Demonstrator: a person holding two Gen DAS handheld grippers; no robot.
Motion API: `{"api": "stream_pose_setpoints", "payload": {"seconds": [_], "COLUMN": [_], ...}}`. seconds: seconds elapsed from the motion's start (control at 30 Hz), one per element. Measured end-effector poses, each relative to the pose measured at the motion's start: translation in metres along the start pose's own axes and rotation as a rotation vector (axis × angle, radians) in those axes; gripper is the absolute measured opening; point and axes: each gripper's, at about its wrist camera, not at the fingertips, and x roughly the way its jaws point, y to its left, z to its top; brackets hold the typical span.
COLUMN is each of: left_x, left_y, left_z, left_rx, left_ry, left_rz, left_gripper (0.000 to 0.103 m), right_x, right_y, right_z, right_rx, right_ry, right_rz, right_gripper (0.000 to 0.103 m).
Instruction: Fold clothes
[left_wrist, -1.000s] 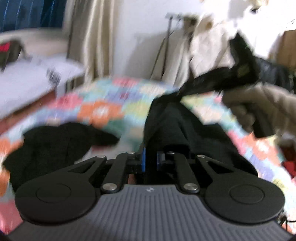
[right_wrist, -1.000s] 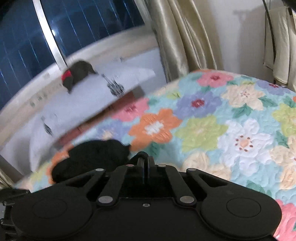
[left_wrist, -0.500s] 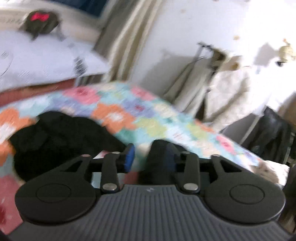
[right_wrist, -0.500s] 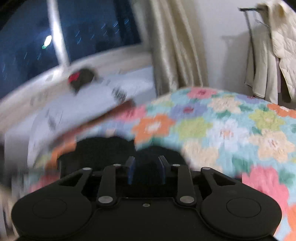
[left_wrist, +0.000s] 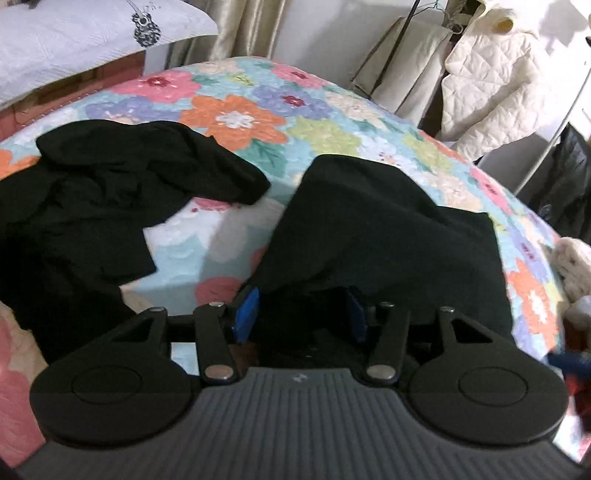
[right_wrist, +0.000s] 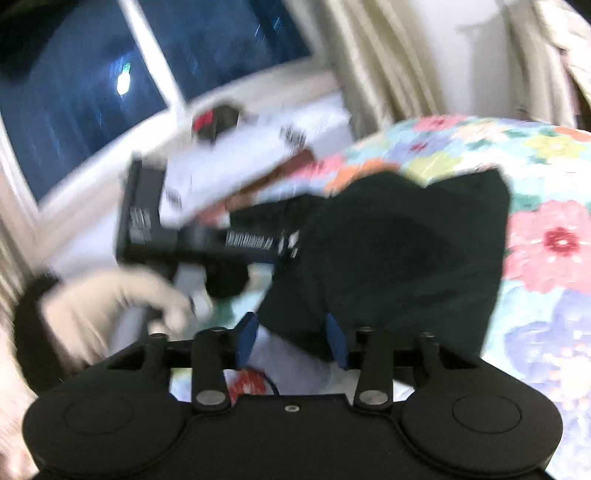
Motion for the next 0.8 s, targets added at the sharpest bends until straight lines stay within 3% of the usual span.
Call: {"api": "stream_pose_setpoints", "payload": {"seconds": [0.03,0.2,0.37,0.47,0.6,0.67,0.73,0.8], "left_x": [0.001,0.008,0.016,0.027,0.037,0.037,0.032,0.021], "left_y": [0.002,0.016,0.028,0.028,0.035,0.034,0.03,0.019], "left_z": [0.0,-0.001,-0.004,-0.009,-0.013,-0.013,-0.011,-0.008], "left_rx": [-0.01,-0.09,-0.197,-0.212,-0.279,-0.27,-0.255,-0.213], "left_ry": [-0.001,0.013,0.014,0.015,0.019,0.012,-0.002,-0.034], "left_rz": [-0.008,-0.061,-0.119,-0.144,-0.208,-0.217,-0.225,-0.257], "left_gripper": [0.058,0.07,0.072,0.075,0.073,0.067,0.063,0.057], "right_x": [-0.009,-0.03,-0.001,0.027,0.055,0.067,0.067,0.056], "right_y": [-0.006,-0.058,-0.112,-0.119,-0.112,-0.108,-0.104,-0.104], "right_z": [0.001,-0.009,-0.02,-0.026,-0.02,-0.018,-0.018,-0.016], "right_rx": [0.014,0.197,0.474,0.52,0.465,0.427,0.404,0.451], "right_ry": [-0.039,-0.138,-0.141,-0.1,-0.069,-0.064,-0.087,-0.117], "right_rz": [-0.022,-0.139,-0.08,-0.09,-0.056,-0.055,-0.039,0.013], "right_gripper": [0.092,0.093,0.093,0.093,0.094,0.09,0.069,0.055]}}
